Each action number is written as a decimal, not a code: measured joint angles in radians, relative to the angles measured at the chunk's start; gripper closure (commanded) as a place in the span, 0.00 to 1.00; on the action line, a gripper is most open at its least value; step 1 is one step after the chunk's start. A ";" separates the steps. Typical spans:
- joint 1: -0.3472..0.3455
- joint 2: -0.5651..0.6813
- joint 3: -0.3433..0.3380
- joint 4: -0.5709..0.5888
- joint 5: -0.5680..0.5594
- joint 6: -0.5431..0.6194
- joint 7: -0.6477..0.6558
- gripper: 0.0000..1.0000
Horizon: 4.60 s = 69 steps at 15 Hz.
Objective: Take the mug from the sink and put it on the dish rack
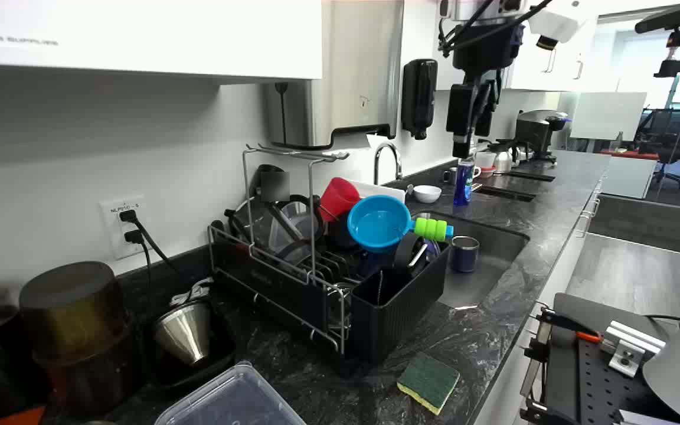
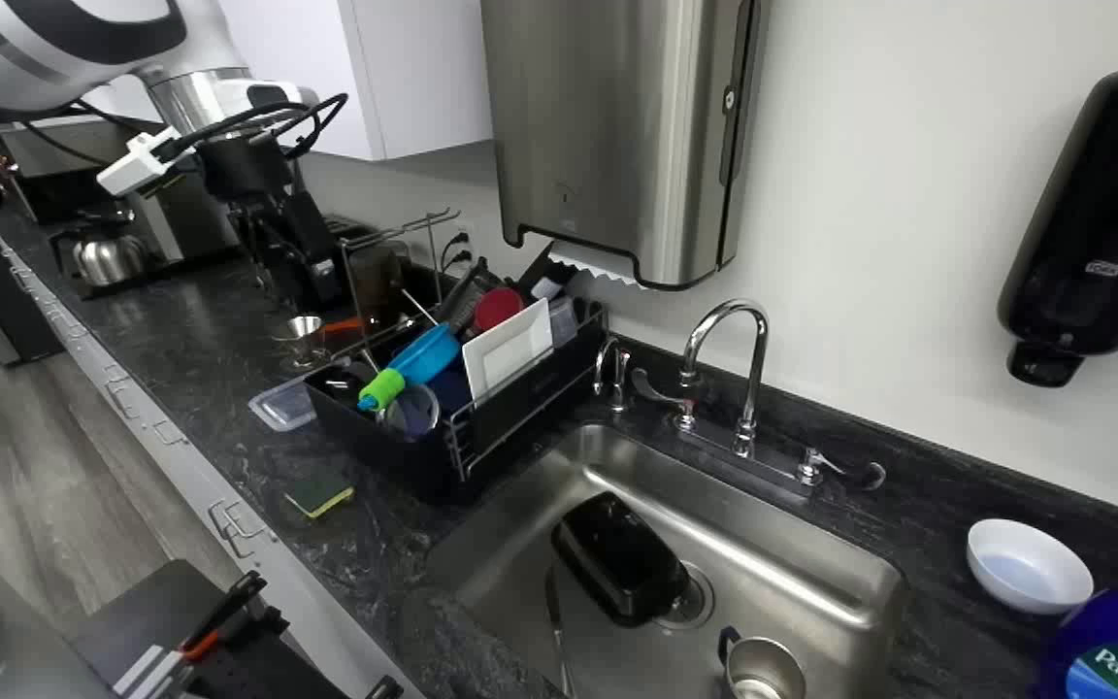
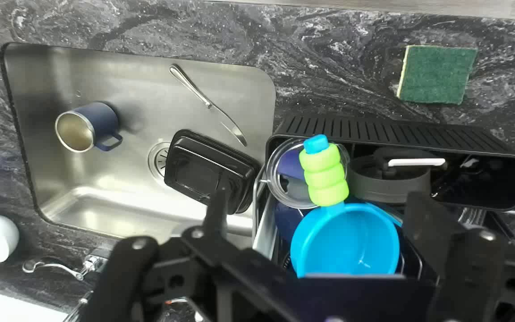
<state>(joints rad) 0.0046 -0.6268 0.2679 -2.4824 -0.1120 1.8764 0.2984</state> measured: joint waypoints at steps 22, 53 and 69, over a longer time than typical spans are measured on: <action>0.014 0.024 -0.077 -0.003 0.006 0.015 -0.061 0.00; -0.162 0.533 -0.523 0.319 -0.016 0.282 -0.622 0.00; -0.188 0.600 -0.514 0.357 -0.015 0.271 -0.599 0.00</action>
<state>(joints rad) -0.1834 -0.0268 -0.2466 -2.1258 -0.1269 2.1474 -0.3008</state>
